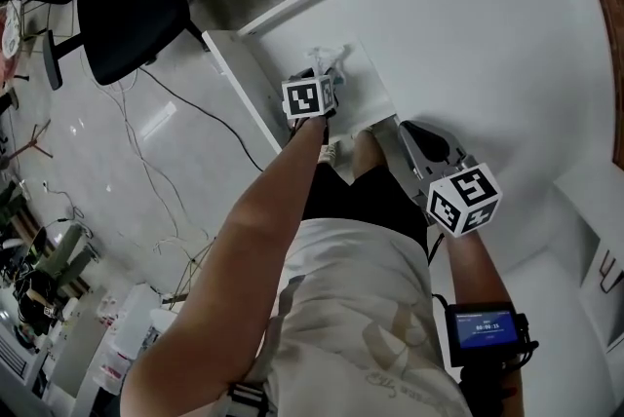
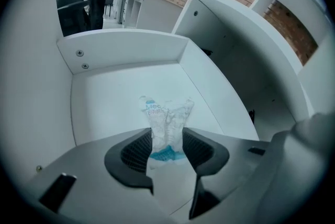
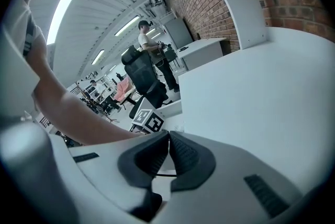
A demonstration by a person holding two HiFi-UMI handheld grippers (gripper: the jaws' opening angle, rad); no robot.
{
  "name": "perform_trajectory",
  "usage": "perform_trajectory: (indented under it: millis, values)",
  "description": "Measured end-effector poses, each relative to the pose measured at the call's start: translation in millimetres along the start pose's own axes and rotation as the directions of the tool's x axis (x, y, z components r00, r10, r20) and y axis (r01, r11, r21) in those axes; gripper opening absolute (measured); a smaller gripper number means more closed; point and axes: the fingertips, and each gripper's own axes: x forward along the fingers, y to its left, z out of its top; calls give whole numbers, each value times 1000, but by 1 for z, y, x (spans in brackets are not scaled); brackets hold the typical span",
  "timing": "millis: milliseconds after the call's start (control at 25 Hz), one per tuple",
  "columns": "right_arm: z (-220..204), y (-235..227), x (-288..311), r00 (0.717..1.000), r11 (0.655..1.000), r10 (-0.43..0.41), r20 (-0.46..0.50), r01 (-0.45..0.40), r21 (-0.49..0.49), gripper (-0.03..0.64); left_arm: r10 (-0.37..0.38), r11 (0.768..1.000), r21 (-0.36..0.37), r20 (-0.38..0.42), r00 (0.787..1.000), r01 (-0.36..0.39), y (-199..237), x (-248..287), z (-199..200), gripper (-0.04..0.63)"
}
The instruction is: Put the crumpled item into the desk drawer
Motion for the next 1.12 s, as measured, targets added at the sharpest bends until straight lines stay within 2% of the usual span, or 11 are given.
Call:
perform_trajectory:
  millis: [280,480,720,840,1000,1120]
  values:
    - [3,-2,0,1000,1000,-9,2,9,3,23,-8,997,-71,-12,1000,7,5,6,-5,206]
    - [3,-2,1,1000,1000,-12,-4,12,-8,23,-19,995,-98,-18,1000,17,4,3,-6,259]
    - [7,0,3,1000,1000,-7,-1,7,-28,23,-31,991,-131,17,999,33,0,-11,-4,268]
    - [8,0,5,1000,999,-8,-2,8,-37,24,-67,991,-113,39,997,71,-14,-18,-1,259]
    - [9,0,5,1000,999,-5,8,5,-44,23,-94,995,-39,45,995,96,-30,-30,-1,184]
    - [11,-3,1,1000,999,-9,16,10,-52,23,-124,992,-12,48,991,125,-47,-36,-1,150]
